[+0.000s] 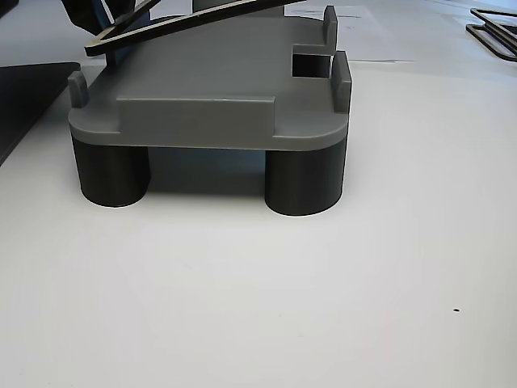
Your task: Move top rectangular frame to the holder.
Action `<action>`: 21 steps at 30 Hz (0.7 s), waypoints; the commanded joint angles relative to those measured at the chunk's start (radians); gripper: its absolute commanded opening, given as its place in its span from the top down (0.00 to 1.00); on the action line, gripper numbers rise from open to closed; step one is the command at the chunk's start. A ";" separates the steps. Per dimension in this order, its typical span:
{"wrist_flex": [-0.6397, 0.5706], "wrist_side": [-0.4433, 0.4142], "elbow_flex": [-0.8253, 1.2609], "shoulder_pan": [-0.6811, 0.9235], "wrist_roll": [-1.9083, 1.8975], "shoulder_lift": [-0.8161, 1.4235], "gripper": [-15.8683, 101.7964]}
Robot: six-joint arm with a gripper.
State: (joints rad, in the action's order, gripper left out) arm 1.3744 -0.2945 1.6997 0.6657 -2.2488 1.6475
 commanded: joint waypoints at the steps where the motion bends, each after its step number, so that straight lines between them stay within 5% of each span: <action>1: -0.005 0.009 -0.020 -0.029 0.009 0.018 0.97; 21: -0.009 0.060 -0.023 -0.063 0.025 -0.003 0.97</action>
State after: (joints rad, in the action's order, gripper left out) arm 1.3683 -0.2362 1.6904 0.6167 -2.2258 1.6214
